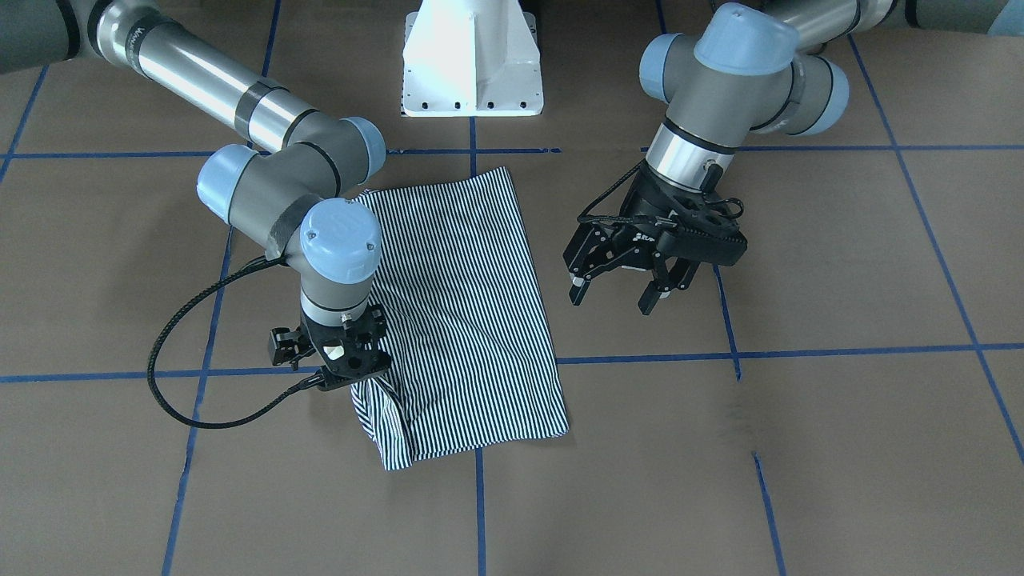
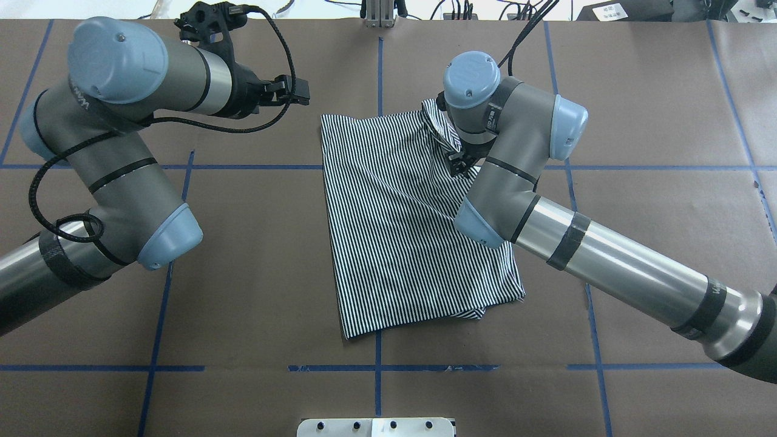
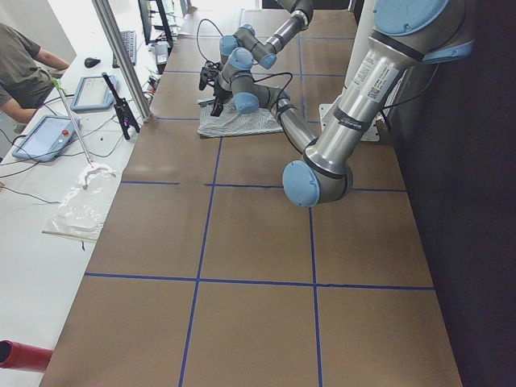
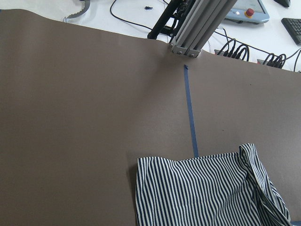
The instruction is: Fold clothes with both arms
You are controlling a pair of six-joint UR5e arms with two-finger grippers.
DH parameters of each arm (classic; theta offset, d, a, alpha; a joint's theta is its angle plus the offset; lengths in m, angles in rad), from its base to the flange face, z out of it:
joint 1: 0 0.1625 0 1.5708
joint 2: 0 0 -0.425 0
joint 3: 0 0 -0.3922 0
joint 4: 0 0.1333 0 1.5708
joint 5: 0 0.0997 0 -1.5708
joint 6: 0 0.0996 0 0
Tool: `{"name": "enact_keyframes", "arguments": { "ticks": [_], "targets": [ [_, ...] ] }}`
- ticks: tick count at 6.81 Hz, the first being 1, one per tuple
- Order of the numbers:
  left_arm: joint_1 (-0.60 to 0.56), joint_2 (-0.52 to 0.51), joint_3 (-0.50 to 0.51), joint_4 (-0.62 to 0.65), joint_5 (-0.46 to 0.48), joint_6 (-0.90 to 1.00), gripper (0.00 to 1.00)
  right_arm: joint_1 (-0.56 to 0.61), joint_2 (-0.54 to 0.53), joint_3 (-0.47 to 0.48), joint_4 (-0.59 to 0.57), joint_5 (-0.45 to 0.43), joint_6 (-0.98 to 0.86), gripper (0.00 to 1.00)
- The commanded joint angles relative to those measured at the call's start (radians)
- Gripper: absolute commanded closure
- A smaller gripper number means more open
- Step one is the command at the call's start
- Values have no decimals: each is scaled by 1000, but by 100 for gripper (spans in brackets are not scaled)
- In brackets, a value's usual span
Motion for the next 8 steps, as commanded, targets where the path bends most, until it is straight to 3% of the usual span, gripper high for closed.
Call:
{"name": "enact_keyframes", "arguments": {
  "ticks": [1, 2, 4, 6, 8],
  "targets": [
    [1, -1, 0, -1, 0, -4, 0, 95, -50, -14, 8, -1, -147, 0],
    [1, 0, 0, -1, 0, -4, 0, 135, -62, -14, 10, 1, -213, 0],
    [1, 2, 0, -1, 0, -4, 0, 138, 26, -16, 7, 31, -168, 0],
    [-1, 3, 0, 0, 0, -1, 0, 103, 176, -123, 13, 62, -61, 0],
    [-4, 3, -2, -1, -26, 0, 0, 37, 211, -256, 215, 39, 56, 0]
  ]
}}
